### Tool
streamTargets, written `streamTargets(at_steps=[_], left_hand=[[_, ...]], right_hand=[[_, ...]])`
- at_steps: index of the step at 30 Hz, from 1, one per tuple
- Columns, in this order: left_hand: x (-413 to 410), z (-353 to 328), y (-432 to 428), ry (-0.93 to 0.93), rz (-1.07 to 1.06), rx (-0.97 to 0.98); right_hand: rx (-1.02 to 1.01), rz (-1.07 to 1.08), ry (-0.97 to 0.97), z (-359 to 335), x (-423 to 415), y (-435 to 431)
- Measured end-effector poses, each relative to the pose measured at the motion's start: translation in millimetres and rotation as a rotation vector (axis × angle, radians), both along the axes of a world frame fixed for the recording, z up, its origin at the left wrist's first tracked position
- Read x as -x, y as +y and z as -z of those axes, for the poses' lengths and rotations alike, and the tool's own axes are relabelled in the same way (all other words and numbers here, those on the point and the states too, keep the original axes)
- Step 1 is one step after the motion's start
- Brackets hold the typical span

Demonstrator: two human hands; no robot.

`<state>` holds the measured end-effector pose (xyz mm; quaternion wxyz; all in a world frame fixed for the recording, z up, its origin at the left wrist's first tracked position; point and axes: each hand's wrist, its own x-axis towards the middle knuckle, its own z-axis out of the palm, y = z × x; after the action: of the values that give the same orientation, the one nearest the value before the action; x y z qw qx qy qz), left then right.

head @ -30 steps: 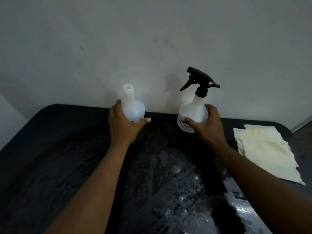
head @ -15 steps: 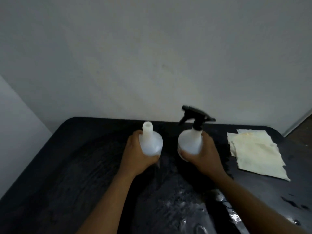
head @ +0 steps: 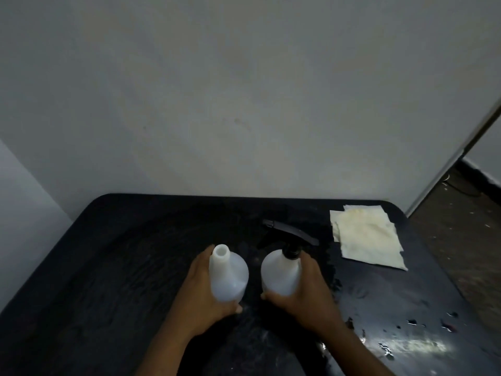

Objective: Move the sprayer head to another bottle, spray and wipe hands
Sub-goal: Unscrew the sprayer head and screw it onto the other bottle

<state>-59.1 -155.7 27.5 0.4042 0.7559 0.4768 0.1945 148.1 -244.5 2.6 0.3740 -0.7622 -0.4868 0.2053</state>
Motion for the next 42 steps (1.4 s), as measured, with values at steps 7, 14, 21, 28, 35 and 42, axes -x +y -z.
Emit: streamTargets(at_steps=[7,14,21,28,35,42], left_hand=[[2.0,-22.9,19.9,0.106,0.022,0.069],[-9.8,-52.6,20.1,-0.085,-0.011,-0.103],[-34.5,-73.8,-4.2,-0.53,-0.065,-0.673],[-63.9,-48.8,-30.9,-0.443,0.048,-0.567],[-94.0,-8.0,-47.8,-0.208,0.101,-0.175],[-105.0,4.9,-42.1,-0.318,0.06,-0.078]], right_hand=[[0.12,-0.13,-0.025,-20.3,-10.0,8.1],[-0.016,-0.185,0.07,-51.1,-27.1,14.5],[-0.15,-0.168,-0.023,-56.5,-35.5,13.8],[-0.353,0.002,-0.011,-63.3,-37.7,20.0],[-0.482,-0.055,0.138,-68.6,-26.1,24.1],[-0.597,-0.044,0.337,-76.8,-25.9,23.3]])
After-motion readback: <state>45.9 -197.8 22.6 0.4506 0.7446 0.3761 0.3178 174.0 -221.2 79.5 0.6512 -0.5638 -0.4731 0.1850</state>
